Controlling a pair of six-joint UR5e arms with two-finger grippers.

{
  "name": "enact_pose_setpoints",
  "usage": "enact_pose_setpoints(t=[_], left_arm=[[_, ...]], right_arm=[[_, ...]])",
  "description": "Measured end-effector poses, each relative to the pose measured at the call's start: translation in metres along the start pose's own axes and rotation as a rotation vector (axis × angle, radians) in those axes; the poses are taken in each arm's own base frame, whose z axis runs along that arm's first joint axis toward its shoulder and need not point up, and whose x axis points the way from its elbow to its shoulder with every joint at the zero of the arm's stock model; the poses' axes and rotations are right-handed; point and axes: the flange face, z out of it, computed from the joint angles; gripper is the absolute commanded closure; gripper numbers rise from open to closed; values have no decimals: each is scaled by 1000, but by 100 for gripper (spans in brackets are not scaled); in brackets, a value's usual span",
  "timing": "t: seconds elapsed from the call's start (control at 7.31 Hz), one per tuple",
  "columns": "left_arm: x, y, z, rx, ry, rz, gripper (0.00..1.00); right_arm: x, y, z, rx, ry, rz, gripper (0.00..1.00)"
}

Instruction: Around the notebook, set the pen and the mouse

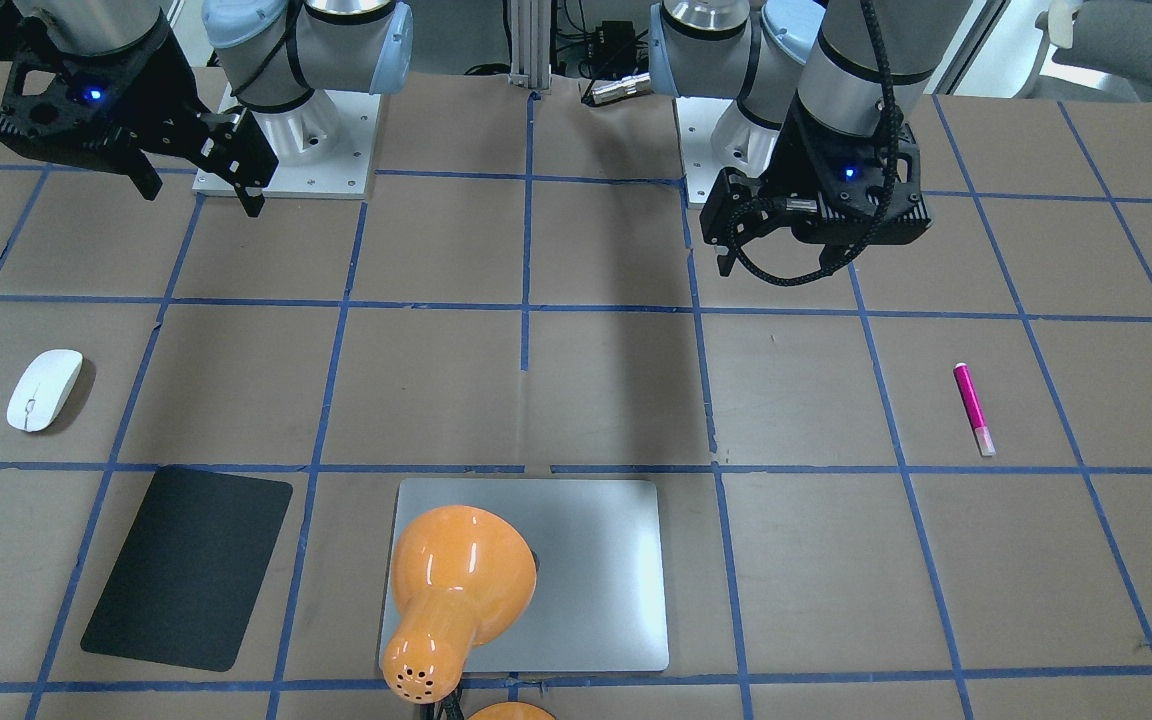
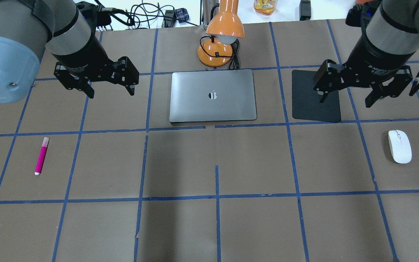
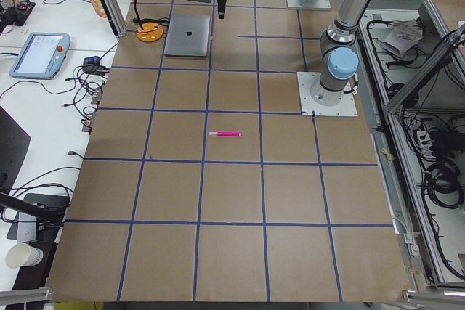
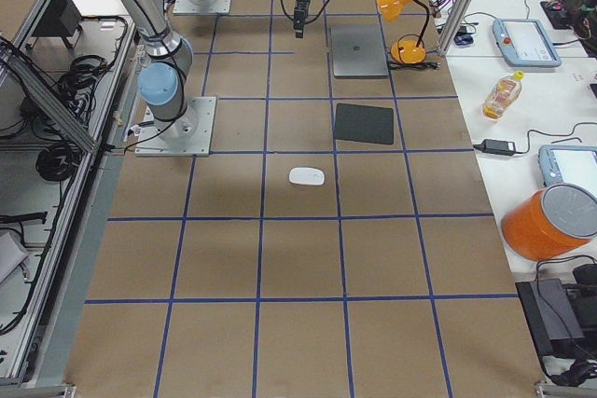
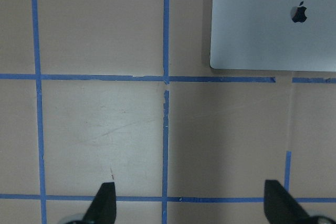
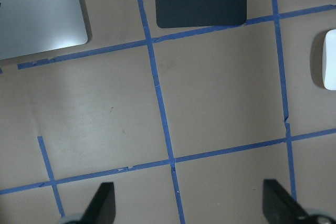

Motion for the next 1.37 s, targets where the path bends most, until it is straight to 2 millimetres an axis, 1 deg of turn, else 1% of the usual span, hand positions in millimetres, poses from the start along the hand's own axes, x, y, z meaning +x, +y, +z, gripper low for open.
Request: enact_pose_setpoints(t=[0.14,0.27,0.41,0.55,0.68,0.82,0.96,1.09,1.23,1.37], left_arm=[[0,1,1,-2,0,0,0],[-1,2,2,-4,-1,-1,0],[-1,2,2,-5,-1,-1,0],[-1,3,2,-6,-1,-1,0],[-1,3,3,-6,-2,-1,0],[-1,3,3,-7,-2,-2,0],[-5,2,4,-11,-4,-1,0],[-17,0,5,-17,-12,-2,0],[-44,-1,9,-33,-30,12,0],[-78,1,17,-54,-48,37,0]], right_arm=[[1,-1,3,-10,1,2,0],[7,-3,9,-31,6,11,0],[20,-7,17,-53,11,37,0],[46,-15,22,-66,17,78,0],[80,-28,29,-73,26,100,0],[118,-44,41,-67,31,98,0],[155,-60,59,-53,32,87,0],[187,-72,85,-44,30,73,0],[212,-81,112,-25,33,50,0],[233,-86,135,-5,37,26,0]])
